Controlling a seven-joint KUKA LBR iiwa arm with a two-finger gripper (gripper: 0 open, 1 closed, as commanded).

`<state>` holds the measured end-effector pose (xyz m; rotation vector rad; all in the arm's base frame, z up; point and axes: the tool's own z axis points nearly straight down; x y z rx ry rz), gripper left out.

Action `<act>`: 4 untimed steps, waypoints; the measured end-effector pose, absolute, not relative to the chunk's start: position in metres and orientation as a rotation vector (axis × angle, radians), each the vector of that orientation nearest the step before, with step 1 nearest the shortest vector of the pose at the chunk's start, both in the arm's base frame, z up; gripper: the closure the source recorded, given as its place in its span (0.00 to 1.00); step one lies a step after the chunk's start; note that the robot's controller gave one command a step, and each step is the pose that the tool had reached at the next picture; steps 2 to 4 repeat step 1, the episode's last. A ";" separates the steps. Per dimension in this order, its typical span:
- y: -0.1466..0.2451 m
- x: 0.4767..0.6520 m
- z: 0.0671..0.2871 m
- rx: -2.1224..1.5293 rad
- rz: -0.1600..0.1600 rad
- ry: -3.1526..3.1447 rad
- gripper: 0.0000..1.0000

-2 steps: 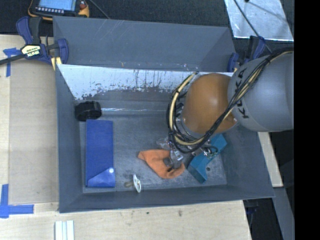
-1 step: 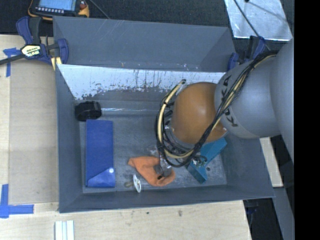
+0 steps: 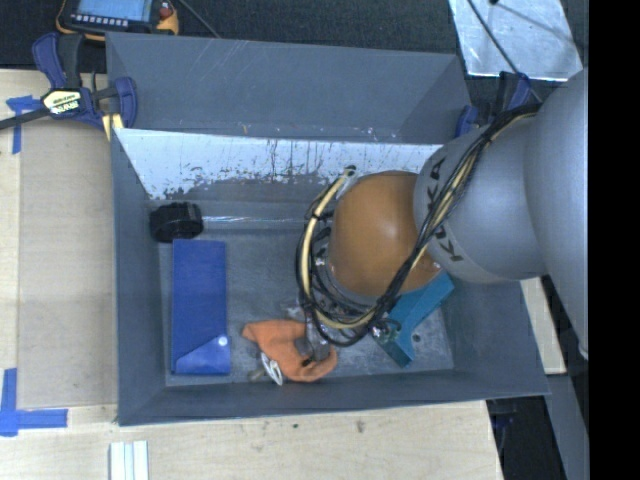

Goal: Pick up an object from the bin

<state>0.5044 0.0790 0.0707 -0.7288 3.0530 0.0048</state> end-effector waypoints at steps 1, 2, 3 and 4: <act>0.063 0.503 0.112 -0.713 0.001 3.066 1.00; 0.063 0.503 0.112 -0.713 0.001 3.066 1.00; 0.063 0.503 0.112 -0.713 0.001 3.066 1.00; 0.063 0.503 0.112 -0.713 0.001 3.066 1.00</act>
Offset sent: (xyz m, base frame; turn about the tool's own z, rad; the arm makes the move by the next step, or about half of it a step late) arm 0.0463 0.0118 0.0004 -0.0040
